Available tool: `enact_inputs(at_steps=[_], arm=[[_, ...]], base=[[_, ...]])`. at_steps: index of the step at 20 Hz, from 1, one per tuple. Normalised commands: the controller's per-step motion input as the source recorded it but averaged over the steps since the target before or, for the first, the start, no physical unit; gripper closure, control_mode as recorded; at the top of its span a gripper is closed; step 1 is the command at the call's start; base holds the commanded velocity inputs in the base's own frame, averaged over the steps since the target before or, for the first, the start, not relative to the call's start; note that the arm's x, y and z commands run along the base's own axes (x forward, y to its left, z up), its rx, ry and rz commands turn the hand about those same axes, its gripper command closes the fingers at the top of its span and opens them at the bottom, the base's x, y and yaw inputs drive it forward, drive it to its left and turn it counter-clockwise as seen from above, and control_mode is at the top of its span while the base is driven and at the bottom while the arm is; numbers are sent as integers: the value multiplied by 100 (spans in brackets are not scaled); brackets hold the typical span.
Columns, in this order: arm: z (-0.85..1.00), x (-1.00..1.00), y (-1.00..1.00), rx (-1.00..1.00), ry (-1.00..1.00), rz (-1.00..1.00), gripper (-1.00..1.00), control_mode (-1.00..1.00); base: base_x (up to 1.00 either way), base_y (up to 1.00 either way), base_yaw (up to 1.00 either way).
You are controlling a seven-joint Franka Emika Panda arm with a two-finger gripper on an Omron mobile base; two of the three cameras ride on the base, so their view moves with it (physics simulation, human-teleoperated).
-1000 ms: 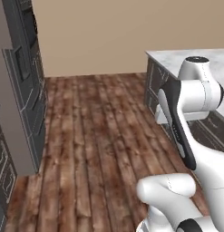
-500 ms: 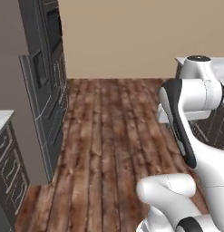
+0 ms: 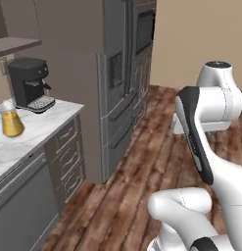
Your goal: There is a tray on the dining counter. Grab the cup, mug, and pitcher and place them on the tray. The pitcher may be placed next to the tray if it cannot fit the tray.
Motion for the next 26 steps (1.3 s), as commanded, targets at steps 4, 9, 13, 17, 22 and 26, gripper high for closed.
enact_inputs(at_steps=[4, 9, 13, 17, 22, 26], arm=[[0, 0, 0, 0, 0, 0, -100, 100], [0, 0, 0, 0, 0, 0, -100, 100], [0, 0, 0, 0, 0, 0, -100, 100], [0, 0, 0, 0, 0, 0, -100, 100], [0, 0, 0, 0, 0, 0, -100, 100], [0, 0, 0, 0, 0, 0, -100, 100]], base=[[46, -27, 71], [58, -40, 69], [39, -88, 56], [42, -93, 53], [38, -59, 59], [13, -17, 63]])
